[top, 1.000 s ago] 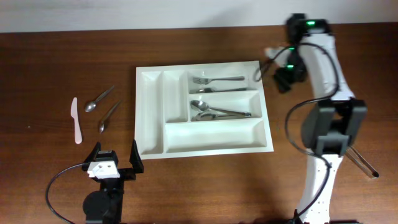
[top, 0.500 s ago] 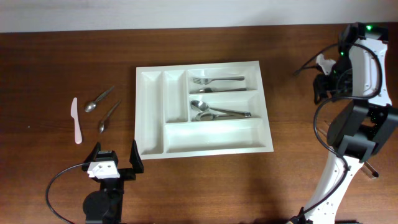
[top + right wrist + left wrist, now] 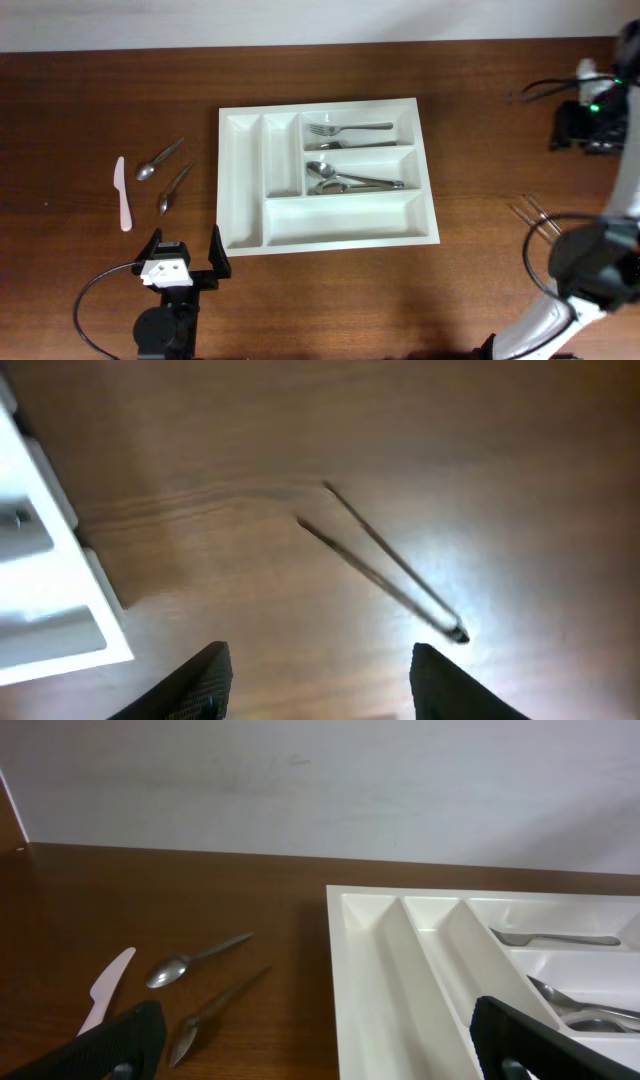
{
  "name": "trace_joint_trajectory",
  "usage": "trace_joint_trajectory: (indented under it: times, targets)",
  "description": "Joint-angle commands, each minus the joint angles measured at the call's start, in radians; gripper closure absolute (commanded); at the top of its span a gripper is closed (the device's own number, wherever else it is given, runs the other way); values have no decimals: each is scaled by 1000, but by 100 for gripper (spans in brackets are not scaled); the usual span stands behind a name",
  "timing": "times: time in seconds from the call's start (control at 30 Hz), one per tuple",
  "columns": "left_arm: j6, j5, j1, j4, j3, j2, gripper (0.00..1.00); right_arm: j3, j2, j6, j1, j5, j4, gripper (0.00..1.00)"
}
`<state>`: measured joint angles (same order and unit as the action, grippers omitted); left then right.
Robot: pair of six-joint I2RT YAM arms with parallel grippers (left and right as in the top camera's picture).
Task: Pack container
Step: 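Move the right gripper to the long tongs and grasp them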
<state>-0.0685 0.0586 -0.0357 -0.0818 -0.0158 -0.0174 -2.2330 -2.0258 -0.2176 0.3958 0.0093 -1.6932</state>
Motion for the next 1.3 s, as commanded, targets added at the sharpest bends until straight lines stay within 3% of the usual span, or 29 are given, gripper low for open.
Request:
trace_joint_trajectory:
  times: [0.0,0.3,0.53,0.6,0.63,0.7,0.83,1.1,1.27]
  targets:
    - [2,-11,7,1,6,4,1,99,28,191,69,6,-6,42]
    - [2,-11,7,1,6,4,1,367,40,457,114,113,174,32]
    - [2,-11,7,1,6,4,1,529,48,1033,137,229,271,27]
    - [2,-11,7,1,6,4,1,587,48,1197,152,259,264,21]
    - [2,-11,7,1,6,4,1,643,48,1307,169,269,265,5]
    - [2,-11,7,1,6,4,1,716,48,1405,190,269,283,1]
    - [2,-11,7,1,6,4,1,818,48,1401,211,267,393,1]
    - [2,-11,7,1,6,4,1,822,48,1406,211,129,615,1]
    - [2,-11,7,1,6,4,1,823,48,1567,206,88,655,1]
